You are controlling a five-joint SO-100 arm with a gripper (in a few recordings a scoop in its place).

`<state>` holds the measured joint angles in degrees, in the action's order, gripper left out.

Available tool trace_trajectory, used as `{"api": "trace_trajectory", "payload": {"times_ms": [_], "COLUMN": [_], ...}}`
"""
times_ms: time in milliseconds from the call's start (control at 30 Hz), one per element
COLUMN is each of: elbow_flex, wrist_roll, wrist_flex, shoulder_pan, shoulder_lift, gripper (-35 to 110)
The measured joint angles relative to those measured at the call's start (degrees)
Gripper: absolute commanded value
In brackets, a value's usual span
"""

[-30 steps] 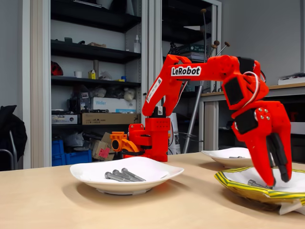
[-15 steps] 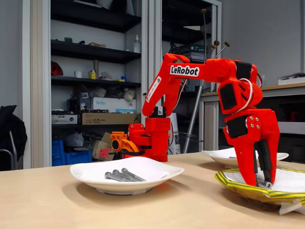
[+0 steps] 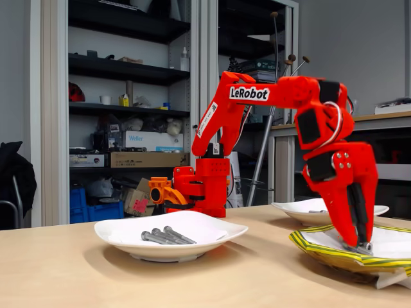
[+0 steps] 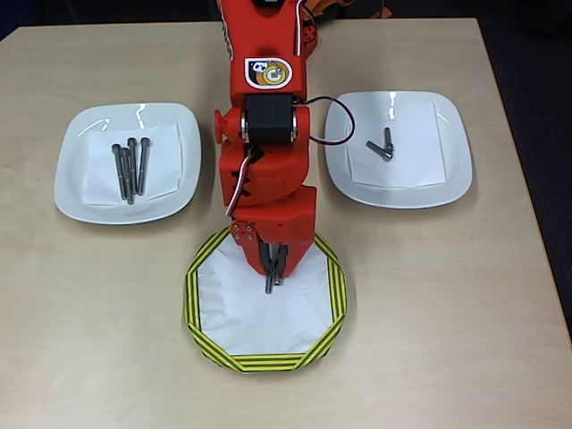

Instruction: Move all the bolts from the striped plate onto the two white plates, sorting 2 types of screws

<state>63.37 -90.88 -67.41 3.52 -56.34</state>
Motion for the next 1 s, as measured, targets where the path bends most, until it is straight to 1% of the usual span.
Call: {"api": "trace_trajectory", "payload": {"times_ms": [200,267,333,667,1000], "elbow_flex": [-2.81,-3.16,-3.34,-3.69,-1.32], "wrist_roll": [2.37,2.55,3.96,4.31,3.52], "wrist_flex": [-3.16,-3.34,-3.43,-0.18,0.88], "shoulder_pan": [-0.35,-0.35,-0.26,0.35,0.18], "shoulder_lift": [0.18,0.26,0.26,2.02,1.93], "gripper": [0,6,8,12,11]}}
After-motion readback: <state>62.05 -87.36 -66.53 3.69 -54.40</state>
